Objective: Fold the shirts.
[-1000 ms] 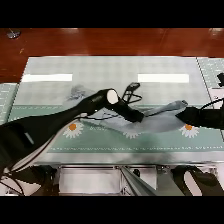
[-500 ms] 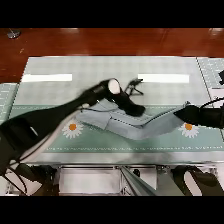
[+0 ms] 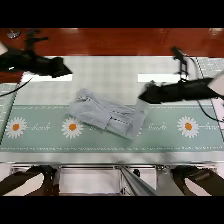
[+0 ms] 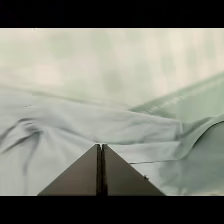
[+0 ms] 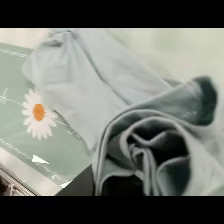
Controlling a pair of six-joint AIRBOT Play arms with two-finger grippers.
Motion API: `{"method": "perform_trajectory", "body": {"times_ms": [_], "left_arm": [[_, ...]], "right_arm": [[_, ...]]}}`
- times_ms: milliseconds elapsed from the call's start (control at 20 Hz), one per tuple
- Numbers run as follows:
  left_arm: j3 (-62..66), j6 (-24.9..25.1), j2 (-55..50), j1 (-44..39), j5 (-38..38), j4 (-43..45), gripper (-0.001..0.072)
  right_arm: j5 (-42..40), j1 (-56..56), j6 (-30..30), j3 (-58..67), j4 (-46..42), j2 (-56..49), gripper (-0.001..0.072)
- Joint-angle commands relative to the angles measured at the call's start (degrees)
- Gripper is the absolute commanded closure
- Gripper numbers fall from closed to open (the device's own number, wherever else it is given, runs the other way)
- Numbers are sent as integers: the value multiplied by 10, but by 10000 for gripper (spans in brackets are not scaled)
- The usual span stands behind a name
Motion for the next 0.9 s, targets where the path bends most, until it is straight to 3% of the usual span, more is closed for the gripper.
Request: {"method": "perform_trajectory", "body": {"times_ms": [0,250,550,600,650,700,850], "left_arm": [[-162,13,210,81,28,4,684],[-357,3,404,80,40,-5,684],[-405,-8,429,80,40,-9,684],[-405,-8,426,80,46,-9,684],[-405,-9,423,80,54,-9,684],[-405,-9,420,80,62,-9,684],[-405,-6,409,80,76,-9,684]], "right_arm": [[-42,110,5,145,3,-183,684],[-36,197,17,388,3,-423,684],[-32,219,47,544,14,-574,683],[-31,220,45,546,34,-581,563],[-17,220,24,546,59,-585,154],[10,218,-13,546,67,-583,80],[113,174,-12,546,17,-541,81]]}}
